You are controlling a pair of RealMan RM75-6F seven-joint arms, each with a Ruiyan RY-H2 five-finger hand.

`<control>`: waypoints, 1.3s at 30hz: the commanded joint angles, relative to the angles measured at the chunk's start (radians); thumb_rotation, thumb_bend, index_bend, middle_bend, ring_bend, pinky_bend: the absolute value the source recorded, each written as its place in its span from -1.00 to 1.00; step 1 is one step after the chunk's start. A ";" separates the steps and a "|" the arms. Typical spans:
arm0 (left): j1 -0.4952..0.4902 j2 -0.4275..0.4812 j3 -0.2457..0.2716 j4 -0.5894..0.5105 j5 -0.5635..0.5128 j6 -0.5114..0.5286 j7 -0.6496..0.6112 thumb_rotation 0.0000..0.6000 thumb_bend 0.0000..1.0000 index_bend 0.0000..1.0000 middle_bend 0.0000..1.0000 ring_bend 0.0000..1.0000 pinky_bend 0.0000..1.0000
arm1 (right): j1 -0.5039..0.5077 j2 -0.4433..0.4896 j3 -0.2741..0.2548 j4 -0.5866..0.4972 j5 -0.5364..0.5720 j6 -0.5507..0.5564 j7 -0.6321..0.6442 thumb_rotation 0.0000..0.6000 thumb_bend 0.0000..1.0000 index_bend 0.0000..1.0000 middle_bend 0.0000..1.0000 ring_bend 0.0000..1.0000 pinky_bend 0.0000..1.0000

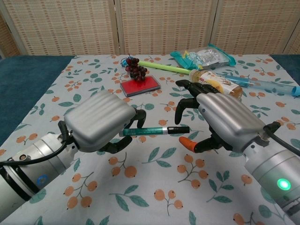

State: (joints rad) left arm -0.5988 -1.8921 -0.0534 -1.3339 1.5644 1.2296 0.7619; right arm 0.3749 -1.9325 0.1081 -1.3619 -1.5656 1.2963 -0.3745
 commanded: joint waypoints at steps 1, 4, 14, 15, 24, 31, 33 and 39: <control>0.001 0.002 0.001 -0.003 0.001 0.000 -0.001 1.00 -0.13 0.46 0.73 0.65 1.00 | 0.003 -0.006 0.000 0.004 0.005 -0.001 0.003 1.00 -0.62 -0.04 -1.00 -1.00 -1.00; 0.004 0.006 0.003 -0.014 0.002 -0.001 -0.005 1.00 -0.13 0.46 0.73 0.65 1.00 | 0.006 -0.012 -0.003 0.006 0.007 -0.001 0.007 1.00 -0.59 -0.03 -1.00 -1.00 -1.00; 0.012 0.017 0.009 -0.034 0.001 -0.005 -0.008 1.00 -0.13 0.45 0.72 0.65 1.00 | 0.009 -0.017 -0.011 0.007 0.002 0.014 0.018 1.00 -0.52 0.03 -0.95 -1.00 -1.00; 0.012 0.019 0.009 -0.039 -0.001 -0.008 -0.008 1.00 -0.13 0.44 0.72 0.65 1.00 | 0.008 -0.017 -0.012 0.008 0.001 0.018 0.019 1.00 -0.50 0.04 -0.95 -1.00 -1.00; 0.015 0.021 0.015 -0.051 0.009 -0.010 -0.005 1.00 -0.13 0.44 0.72 0.65 1.00 | 0.013 -0.017 -0.013 0.003 0.010 0.017 0.021 1.00 -0.38 0.05 -0.95 -1.00 -1.00; 0.017 0.025 0.017 -0.057 0.022 -0.003 -0.005 1.00 -0.13 0.44 0.72 0.65 1.00 | 0.013 -0.014 -0.015 -0.002 0.023 0.012 0.015 1.00 -0.36 0.08 -0.95 -1.00 -1.00; 0.019 0.026 0.017 -0.058 0.022 -0.003 -0.005 1.00 -0.13 0.44 0.72 0.65 1.00 | 0.014 -0.015 -0.015 -0.001 0.022 0.015 0.012 1.00 -0.31 0.13 -0.93 -1.00 -1.00; 0.022 0.028 0.013 -0.061 0.023 0.000 -0.002 1.00 -0.13 0.47 0.74 0.65 1.00 | 0.015 -0.019 -0.010 -0.002 0.027 0.021 0.019 1.00 -0.01 0.40 -0.81 -1.00 -1.00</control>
State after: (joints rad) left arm -0.5770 -1.8645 -0.0402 -1.3949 1.5877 1.2289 0.7595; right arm 0.3894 -1.9511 0.0979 -1.3640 -1.5390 1.3174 -0.3558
